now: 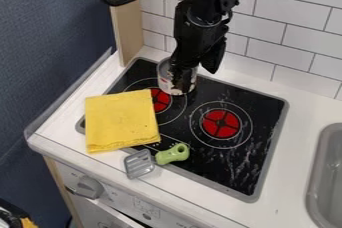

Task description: Moved the green spatula to the top right side of the stove

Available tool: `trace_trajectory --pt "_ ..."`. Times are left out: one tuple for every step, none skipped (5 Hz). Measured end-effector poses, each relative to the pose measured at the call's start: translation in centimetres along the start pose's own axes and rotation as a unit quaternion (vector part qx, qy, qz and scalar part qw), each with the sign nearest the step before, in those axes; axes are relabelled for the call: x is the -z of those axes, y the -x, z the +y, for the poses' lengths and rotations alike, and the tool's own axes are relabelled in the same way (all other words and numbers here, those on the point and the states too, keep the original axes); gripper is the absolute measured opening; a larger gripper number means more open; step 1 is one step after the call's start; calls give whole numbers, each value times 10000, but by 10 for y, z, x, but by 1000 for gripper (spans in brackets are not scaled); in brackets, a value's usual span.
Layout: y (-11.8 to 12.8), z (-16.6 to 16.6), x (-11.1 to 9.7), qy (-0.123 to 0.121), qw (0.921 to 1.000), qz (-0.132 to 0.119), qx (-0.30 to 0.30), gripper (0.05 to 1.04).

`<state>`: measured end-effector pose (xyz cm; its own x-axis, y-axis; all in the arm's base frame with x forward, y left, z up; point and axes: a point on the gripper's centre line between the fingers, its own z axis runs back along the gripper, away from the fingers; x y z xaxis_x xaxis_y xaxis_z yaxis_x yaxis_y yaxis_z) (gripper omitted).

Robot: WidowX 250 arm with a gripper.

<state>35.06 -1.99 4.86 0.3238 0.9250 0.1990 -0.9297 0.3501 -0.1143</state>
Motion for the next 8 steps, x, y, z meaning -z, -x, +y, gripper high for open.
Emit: trace_trajectory --pt "5 6 12 -150 9998 103 -75 999" --pt "22 27 18 -224 9936 564 -951 999" --pt "25 48 3 1 9757 743 -2062 999" --pt "29 73 1 -188 9507 445 -3063 999" --pt "35 80 6 -139 9356 65 -3526 999" --pt "43 82 10 -243 9272 -159 -3735 999" --pt "50 83 19 -316 9181 -56 -3952 999" --pt "55 86 33 -568 9154 -30 -3986 999"
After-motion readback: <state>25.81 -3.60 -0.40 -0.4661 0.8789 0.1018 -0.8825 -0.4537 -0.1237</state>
